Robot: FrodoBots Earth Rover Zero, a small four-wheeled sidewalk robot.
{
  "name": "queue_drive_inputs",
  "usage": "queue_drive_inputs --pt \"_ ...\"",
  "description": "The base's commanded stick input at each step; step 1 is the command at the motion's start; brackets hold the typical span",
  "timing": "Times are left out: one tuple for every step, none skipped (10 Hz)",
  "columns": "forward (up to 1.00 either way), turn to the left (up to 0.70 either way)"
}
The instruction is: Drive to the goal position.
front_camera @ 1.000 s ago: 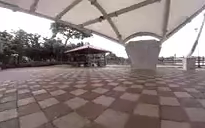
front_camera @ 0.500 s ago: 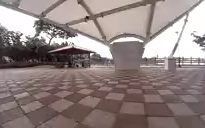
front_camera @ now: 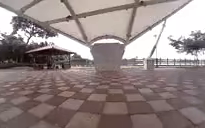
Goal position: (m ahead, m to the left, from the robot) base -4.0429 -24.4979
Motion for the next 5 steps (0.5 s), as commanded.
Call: queue_drive_inputs --pt "0.00 -0.70" --pt "0.00 -0.70" --pt "0.00 -0.70" --pt "0.00 -0.70" --pt "0.00 -0.70"
